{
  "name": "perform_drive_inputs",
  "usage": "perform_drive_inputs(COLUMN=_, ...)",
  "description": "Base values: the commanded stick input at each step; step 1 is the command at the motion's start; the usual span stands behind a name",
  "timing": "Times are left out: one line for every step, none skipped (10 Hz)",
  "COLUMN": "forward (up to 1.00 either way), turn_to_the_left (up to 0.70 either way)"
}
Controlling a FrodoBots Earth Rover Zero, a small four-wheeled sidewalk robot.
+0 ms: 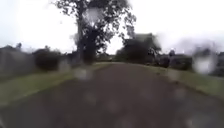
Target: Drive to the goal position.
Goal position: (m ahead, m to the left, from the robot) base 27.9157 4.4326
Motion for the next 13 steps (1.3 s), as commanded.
perform_drive_inputs(forward=1.00, turn_to_the_left=-0.24)
perform_drive_inputs(forward=1.00, turn_to_the_left=-0.30)
perform_drive_inputs(forward=1.00, turn_to_the_left=-0.37)
perform_drive_inputs(forward=1.00, turn_to_the_left=-0.34)
perform_drive_inputs(forward=1.00, turn_to_the_left=-0.22)
perform_drive_inputs(forward=1.00, turn_to_the_left=-0.09)
perform_drive_inputs(forward=1.00, turn_to_the_left=0.00)
perform_drive_inputs(forward=1.00, turn_to_the_left=0.00)
perform_drive_inputs(forward=1.00, turn_to_the_left=0.00)
perform_drive_inputs(forward=1.00, turn_to_the_left=0.00)
perform_drive_inputs(forward=1.00, turn_to_the_left=0.00)
perform_drive_inputs(forward=1.00, turn_to_the_left=0.00)
perform_drive_inputs(forward=1.00, turn_to_the_left=0.00)
